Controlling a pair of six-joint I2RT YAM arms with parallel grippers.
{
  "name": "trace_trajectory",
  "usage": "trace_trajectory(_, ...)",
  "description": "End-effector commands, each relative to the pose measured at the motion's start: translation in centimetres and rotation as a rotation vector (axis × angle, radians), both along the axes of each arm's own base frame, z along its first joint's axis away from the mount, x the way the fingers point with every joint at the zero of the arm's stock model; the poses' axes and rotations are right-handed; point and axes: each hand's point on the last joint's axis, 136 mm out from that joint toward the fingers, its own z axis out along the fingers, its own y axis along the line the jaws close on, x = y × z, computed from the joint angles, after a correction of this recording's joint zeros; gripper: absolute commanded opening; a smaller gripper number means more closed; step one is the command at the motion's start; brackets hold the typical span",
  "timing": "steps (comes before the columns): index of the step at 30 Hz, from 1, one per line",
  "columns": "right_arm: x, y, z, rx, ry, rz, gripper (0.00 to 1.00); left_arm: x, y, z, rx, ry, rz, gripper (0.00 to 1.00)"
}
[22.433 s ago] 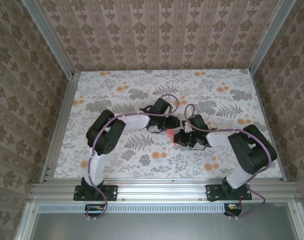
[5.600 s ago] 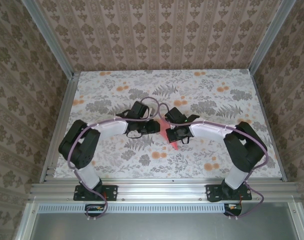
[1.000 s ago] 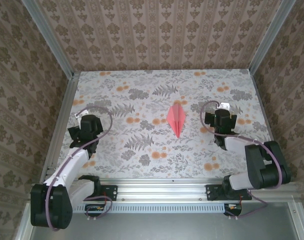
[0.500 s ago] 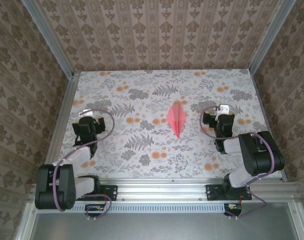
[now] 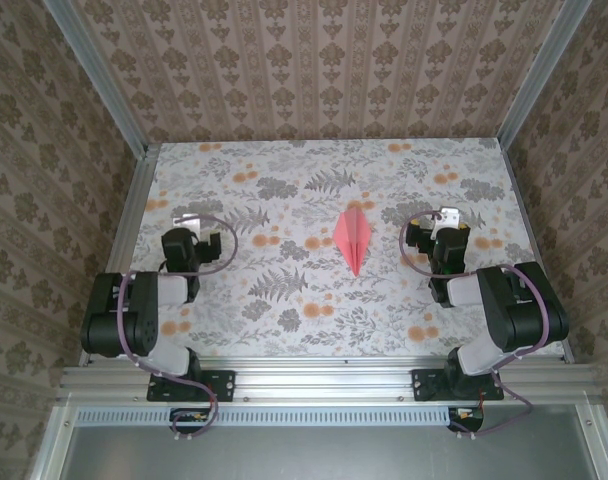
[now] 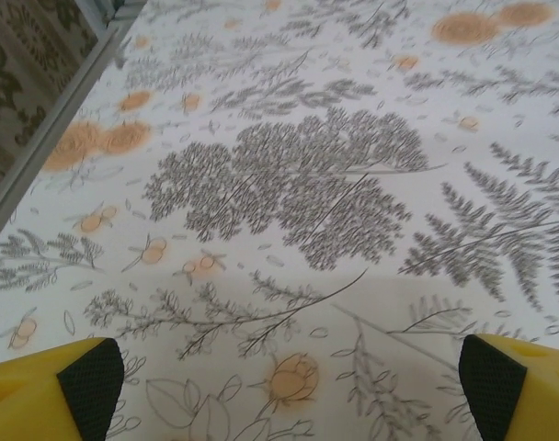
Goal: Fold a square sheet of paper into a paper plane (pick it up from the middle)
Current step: Reset both arms
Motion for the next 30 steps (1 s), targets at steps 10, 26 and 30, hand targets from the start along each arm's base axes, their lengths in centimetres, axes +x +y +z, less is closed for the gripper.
trace_trajectory(10,0.6,-0.3,1.2,0.004,-0.043,-0.017,1.0,1.0,1.0,2.7,0.009,-0.118,0.089,1.0)
trace_trajectory(26,0.6,-0.3,1.2,0.004,-0.043,-0.016,1.0,1.5,-0.8,2.5,-0.033,-0.089,-0.056,1.0)
trace_trajectory(30,0.6,-0.3,1.2,0.003,-0.043,-0.016,1.0,1.4,-0.9,2.4,-0.031,-0.087,-0.058,1.0)
